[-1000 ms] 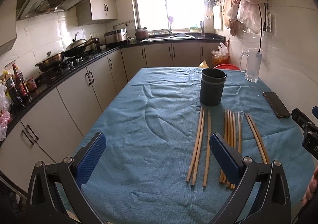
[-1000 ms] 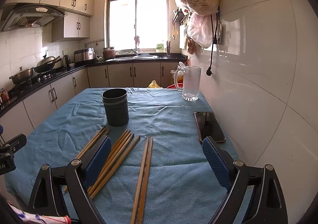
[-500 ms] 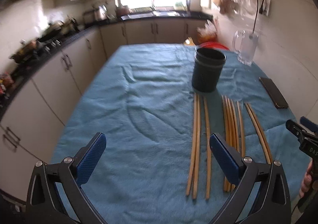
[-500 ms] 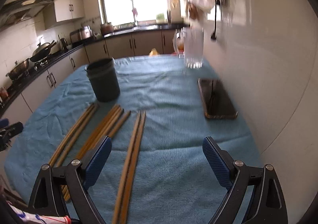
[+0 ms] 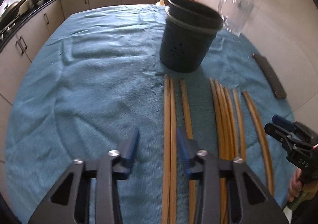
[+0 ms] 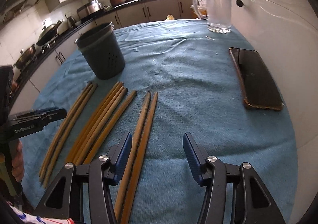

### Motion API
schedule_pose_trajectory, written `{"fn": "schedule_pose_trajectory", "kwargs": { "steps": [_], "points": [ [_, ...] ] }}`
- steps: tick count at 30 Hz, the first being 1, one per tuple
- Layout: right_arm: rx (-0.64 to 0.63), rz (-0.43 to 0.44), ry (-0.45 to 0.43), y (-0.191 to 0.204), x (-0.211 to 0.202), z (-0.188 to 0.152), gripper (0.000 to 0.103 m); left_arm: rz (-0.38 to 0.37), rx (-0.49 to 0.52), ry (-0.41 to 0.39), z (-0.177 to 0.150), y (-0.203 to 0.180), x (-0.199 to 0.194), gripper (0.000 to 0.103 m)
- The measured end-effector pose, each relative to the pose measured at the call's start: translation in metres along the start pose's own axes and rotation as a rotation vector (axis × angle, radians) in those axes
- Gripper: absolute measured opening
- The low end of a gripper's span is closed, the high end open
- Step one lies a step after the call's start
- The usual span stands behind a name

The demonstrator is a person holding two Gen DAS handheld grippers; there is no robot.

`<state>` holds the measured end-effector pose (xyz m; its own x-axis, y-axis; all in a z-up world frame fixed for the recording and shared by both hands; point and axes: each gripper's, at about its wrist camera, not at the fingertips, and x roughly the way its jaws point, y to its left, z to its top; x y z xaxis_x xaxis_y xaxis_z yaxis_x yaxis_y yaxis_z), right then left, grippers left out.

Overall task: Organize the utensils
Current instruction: 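Close the left and right grippers on single chopsticks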

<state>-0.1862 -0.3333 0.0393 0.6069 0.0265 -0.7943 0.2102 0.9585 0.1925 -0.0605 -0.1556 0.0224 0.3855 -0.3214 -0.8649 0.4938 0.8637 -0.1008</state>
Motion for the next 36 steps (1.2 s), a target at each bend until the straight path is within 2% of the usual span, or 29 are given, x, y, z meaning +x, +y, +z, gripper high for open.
{"fn": "schedule_pose_trajectory", "kwargs": {
  "steps": [7, 13, 15, 17, 18, 21, 26, 30, 32, 35, 36],
  "points": [
    [-0.027, -0.010, 0.011, 0.002, 0.010, 0.003, 0.055, -0.048, -0.055, -0.017, 0.010, 0.013, 0.010, 0.025],
    [-0.053, -0.037, 0.012, 0.006, 0.014, 0.008, 0.054, -0.020, -0.017, -0.020, 0.015, 0.007, 0.014, 0.024],
    [-0.063, -0.047, 0.013, 0.008, 0.015, 0.009, 0.054, 0.020, 0.010, -0.017, 0.020, 0.001, 0.017, 0.024],
    [-0.075, -0.058, 0.018, 0.009, 0.016, 0.011, 0.047, 0.069, 0.033, -0.004, 0.025, -0.004, 0.020, 0.017],
    [-0.072, -0.059, 0.023, 0.007, 0.016, 0.012, 0.039, 0.085, 0.035, -0.001, 0.026, -0.004, 0.021, 0.006],
    [-0.050, -0.044, 0.047, -0.002, 0.015, 0.014, 0.026, 0.105, 0.015, 0.015, 0.026, 0.003, 0.019, 0.006],
    [-0.006, -0.024, 0.079, -0.017, 0.010, 0.014, 0.027, 0.093, -0.028, 0.045, 0.018, 0.023, 0.010, 0.006],
    [0.075, 0.053, 0.080, -0.032, 0.002, 0.014, 0.038, 0.078, -0.046, 0.054, 0.018, 0.033, 0.009, 0.007],
    [0.106, 0.073, 0.074, -0.037, -0.002, 0.013, 0.038, 0.076, -0.053, 0.048, 0.020, 0.037, 0.009, 0.007],
    [0.117, 0.056, 0.077, -0.041, -0.005, 0.009, 0.038, 0.062, -0.065, 0.039, 0.020, 0.041, 0.009, 0.007],
    [0.117, 0.050, 0.080, -0.042, -0.005, 0.008, 0.035, 0.061, -0.065, 0.037, 0.020, 0.041, 0.010, 0.007]
  ]
}}
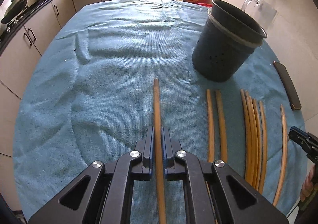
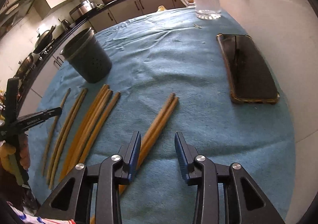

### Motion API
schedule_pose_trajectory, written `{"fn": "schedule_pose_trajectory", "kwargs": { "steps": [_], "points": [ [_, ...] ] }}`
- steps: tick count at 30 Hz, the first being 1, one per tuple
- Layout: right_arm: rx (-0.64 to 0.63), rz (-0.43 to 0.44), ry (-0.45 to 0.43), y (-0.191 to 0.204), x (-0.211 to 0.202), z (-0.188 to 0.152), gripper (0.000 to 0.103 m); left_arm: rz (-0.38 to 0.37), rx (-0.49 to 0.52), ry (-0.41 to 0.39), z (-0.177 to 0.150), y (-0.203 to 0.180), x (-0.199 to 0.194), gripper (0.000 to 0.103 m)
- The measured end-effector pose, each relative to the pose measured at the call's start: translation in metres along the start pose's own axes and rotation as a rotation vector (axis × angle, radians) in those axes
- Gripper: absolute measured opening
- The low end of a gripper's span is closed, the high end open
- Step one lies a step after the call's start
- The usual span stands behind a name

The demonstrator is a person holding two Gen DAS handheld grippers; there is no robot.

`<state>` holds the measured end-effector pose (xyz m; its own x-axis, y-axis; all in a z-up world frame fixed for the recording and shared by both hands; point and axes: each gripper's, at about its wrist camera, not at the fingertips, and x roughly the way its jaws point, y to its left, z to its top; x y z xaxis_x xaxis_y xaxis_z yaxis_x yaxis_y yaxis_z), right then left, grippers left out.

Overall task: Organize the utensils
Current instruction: 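Lift a chopstick with the left gripper while the right gripper lifts another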

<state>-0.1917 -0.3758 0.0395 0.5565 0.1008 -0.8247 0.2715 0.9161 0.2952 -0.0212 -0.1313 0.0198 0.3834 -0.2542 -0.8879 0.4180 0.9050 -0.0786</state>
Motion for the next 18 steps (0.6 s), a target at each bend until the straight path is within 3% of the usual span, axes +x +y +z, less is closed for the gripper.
{"fn": "schedule_pose_trajectory", "kwargs": {
  "steps": [3, 11, 16, 18],
  "points": [
    [-0.008, -0.023, 0.003, 0.000, 0.004, 0.001, 0.026, -0.006, 0.001, -0.008, -0.001, 0.000, 0.000, 0.007],
    [-0.040, -0.073, 0.010, 0.017, 0.019, 0.023, 0.023, 0.004, 0.014, -0.031, -0.003, -0.002, -0.001, 0.007],
    [-0.070, -0.050, 0.027, 0.030, 0.029, 0.031, 0.019, -0.005, 0.013, -0.041, -0.005, 0.000, -0.002, 0.007],
    [-0.063, 0.002, 0.043, 0.028, 0.028, 0.030, 0.019, -0.016, 0.003, -0.039, -0.005, 0.002, -0.002, 0.007]
  ]
}}
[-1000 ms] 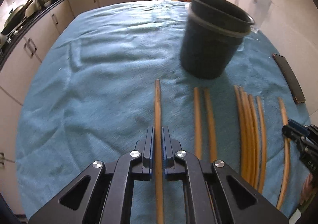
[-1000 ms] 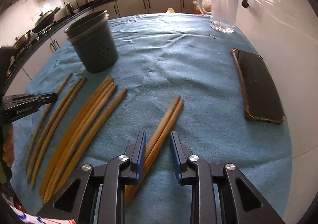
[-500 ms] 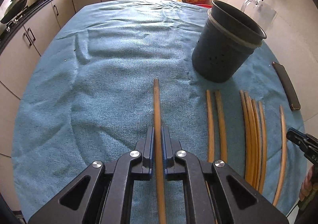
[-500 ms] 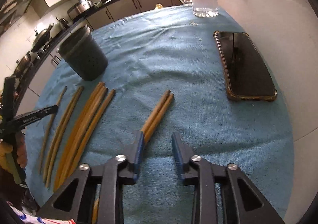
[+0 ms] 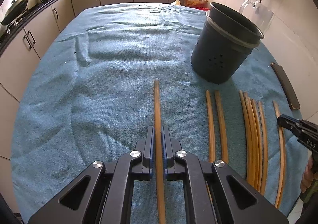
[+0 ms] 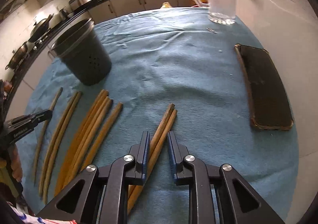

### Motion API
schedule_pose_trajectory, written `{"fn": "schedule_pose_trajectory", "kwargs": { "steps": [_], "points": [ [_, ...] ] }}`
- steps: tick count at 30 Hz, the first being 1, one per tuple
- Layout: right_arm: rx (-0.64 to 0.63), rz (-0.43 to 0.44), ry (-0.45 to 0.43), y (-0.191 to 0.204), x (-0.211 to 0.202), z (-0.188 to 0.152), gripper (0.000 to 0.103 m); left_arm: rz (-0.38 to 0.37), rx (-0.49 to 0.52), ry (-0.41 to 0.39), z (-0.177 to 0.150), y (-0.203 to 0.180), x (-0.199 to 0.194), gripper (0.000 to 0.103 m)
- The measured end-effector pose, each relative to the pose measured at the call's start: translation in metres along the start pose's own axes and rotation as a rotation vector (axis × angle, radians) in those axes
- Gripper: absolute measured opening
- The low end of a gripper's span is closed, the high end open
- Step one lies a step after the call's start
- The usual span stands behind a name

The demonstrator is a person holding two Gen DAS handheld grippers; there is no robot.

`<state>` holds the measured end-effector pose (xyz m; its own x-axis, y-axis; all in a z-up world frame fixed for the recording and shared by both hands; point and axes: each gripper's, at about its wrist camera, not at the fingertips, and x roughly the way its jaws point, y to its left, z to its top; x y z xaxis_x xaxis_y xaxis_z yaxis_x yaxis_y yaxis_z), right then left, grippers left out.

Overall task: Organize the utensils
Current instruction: 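Lift a chopstick with the left gripper while the right gripper lifts another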

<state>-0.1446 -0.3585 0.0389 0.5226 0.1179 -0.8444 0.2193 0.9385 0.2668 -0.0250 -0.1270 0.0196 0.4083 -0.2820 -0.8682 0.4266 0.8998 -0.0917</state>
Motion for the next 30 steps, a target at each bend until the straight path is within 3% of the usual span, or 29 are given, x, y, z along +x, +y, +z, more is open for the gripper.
{"fn": "schedule_pose_trajectory", "kwargs": {
  "steps": [3, 6, 9, 13, 17, 19, 24, 26, 30],
  "points": [
    [0.035, 0.044, -0.004, -0.010, -0.007, -0.006, 0.022, -0.007, -0.006, 0.007, 0.001, 0.002, 0.000, 0.007],
    [0.017, -0.036, -0.011, -0.016, -0.010, -0.012, 0.021, -0.006, 0.000, 0.002, 0.001, 0.002, 0.000, 0.007],
    [0.014, -0.046, -0.007, -0.015, -0.012, -0.013, 0.020, 0.004, 0.004, -0.009, 0.001, 0.000, 0.001, 0.007],
    [0.017, 0.007, -0.026, -0.006, -0.017, -0.010, 0.020, 0.020, 0.009, -0.015, 0.002, -0.003, 0.002, 0.007],
    [-0.060, -0.116, 0.000, 0.011, -0.007, -0.007, 0.020, 0.024, 0.010, 0.001, 0.010, -0.003, 0.005, 0.007],
    [-0.043, -0.111, 0.011, 0.015, -0.004, -0.002, 0.014, 0.015, -0.004, 0.004, 0.012, 0.000, 0.006, 0.007],
    [-0.093, -0.094, 0.019, 0.029, 0.005, 0.002, 0.012, 0.012, 0.009, -0.016, 0.005, 0.002, 0.004, 0.008],
    [-0.087, -0.089, 0.031, 0.020, 0.001, -0.002, 0.012, 0.015, 0.024, -0.014, 0.001, 0.002, 0.001, 0.008],
    [-0.047, -0.159, 0.032, -0.016, -0.012, -0.010, 0.012, -0.008, 0.012, -0.003, 0.001, 0.008, 0.000, 0.008]
  ]
}}
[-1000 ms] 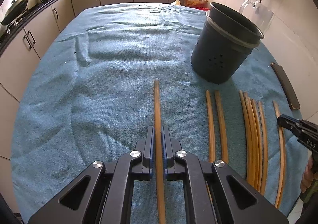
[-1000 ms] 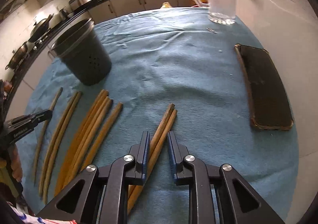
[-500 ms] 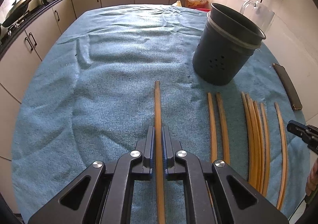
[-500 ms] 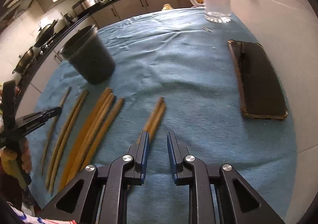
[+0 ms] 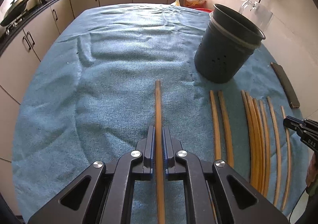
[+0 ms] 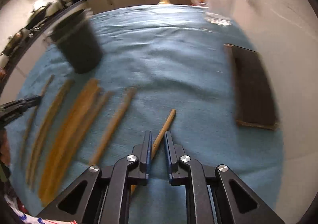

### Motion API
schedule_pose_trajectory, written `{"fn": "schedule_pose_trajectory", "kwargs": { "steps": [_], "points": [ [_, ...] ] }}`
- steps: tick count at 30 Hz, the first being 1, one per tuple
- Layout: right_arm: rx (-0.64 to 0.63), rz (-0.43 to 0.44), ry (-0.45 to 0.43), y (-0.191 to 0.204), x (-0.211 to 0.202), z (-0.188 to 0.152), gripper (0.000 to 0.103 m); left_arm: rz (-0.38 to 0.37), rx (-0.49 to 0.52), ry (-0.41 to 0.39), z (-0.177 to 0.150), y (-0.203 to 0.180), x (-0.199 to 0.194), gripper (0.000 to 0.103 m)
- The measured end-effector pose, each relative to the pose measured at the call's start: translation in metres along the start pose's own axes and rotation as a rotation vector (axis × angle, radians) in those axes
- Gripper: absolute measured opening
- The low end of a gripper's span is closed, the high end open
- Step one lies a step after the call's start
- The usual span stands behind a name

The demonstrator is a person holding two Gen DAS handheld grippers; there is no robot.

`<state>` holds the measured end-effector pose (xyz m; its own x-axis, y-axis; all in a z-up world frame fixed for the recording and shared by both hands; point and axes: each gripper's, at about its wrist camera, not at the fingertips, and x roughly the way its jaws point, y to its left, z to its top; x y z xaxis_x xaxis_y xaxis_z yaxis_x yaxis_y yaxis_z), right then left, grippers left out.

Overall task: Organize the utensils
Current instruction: 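Lift a chopstick with the left gripper while the right gripper lifts another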

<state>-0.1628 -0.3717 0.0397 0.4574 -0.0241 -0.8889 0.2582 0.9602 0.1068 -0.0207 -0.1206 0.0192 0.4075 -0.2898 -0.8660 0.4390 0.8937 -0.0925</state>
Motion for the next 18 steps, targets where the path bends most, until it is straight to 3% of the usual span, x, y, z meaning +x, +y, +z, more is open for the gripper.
{"fn": "schedule_pose_trajectory", "kwargs": {
  "steps": [11, 15, 18],
  "points": [
    [-0.044, -0.032, 0.076, 0.020, 0.014, 0.026, 0.014, 0.021, 0.017, 0.079, 0.035, -0.007, 0.018, 0.008],
    [-0.067, -0.058, 0.085, 0.028, 0.018, 0.029, 0.015, 0.036, 0.032, 0.067, 0.043, -0.010, 0.024, 0.009],
    [-0.084, -0.049, 0.061, 0.028, 0.017, 0.027, 0.009, 0.064, 0.071, 0.033, 0.038, -0.016, 0.023, 0.006]
  ]
}}
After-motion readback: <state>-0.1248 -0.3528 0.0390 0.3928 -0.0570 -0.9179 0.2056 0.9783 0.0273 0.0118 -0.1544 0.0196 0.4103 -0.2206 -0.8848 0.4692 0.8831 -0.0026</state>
